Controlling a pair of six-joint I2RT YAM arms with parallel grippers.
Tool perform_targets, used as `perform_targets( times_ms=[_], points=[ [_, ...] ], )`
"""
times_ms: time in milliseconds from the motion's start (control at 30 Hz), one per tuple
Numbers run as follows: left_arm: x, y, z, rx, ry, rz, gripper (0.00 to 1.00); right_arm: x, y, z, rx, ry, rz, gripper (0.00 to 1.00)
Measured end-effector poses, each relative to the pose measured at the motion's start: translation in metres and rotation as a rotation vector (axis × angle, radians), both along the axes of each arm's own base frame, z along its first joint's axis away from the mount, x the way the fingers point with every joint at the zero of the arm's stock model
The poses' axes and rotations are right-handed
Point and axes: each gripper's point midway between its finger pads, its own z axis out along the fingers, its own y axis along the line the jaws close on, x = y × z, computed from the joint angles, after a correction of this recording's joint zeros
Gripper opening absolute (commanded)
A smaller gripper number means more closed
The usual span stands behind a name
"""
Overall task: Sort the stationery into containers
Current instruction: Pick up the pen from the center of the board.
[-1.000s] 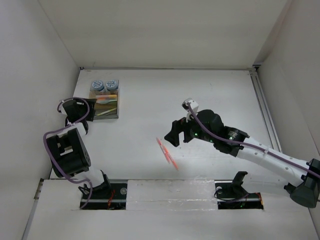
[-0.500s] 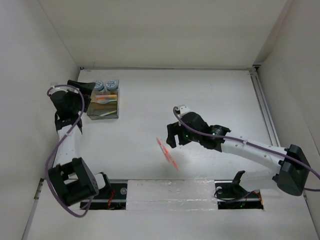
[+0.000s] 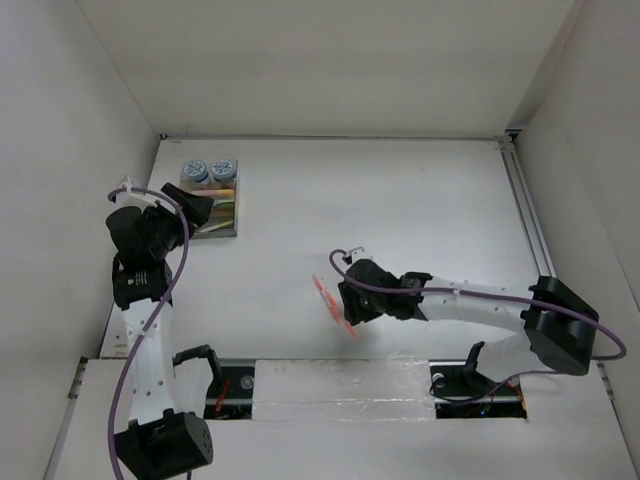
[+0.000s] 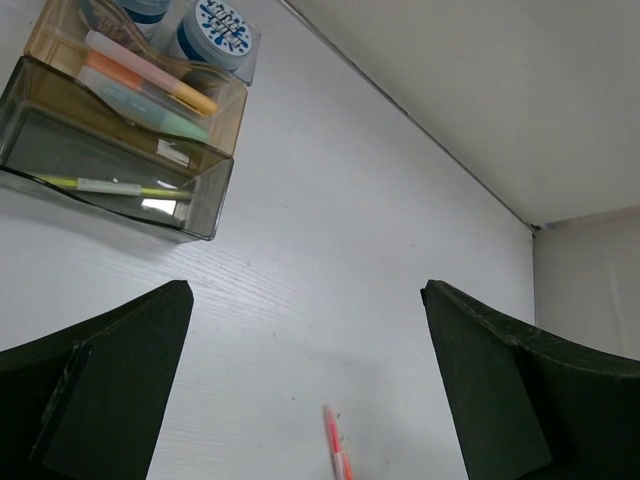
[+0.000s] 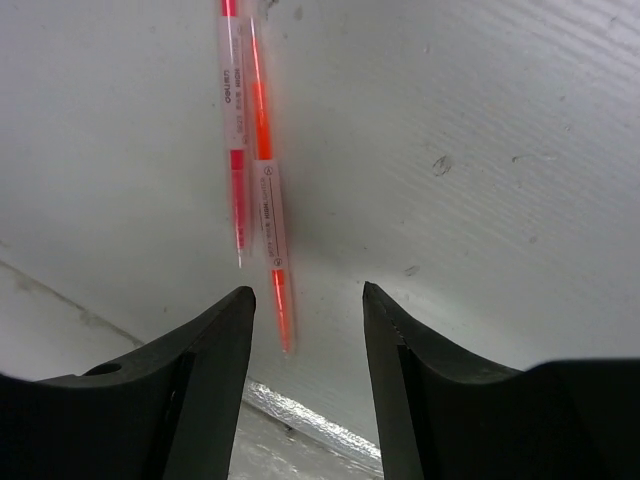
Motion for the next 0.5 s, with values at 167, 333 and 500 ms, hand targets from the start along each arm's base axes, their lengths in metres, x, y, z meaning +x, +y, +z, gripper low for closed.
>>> perform_targets(
  times_ms=[167, 333, 500],
  points=[
    [0.000, -0.003, -0.007, 0.007, 0.020, -0.028, 0.99, -0.015, 0.004, -0.009, -0.022, 0.006, 0.011, 0.54],
    [-0.002, -0.007, -0.018, -0.001, 0.052, -0.058, 0.99, -0.018, 0.006, -0.010, -0.029, -0.001, 0.007, 0.54],
    [-0.003, -0.010, -0.018, -0.003, 0.052, -0.073, 0.99, -0.017, 0.002, -0.022, -0.067, 0.009, -0.006, 0.54]
  ],
)
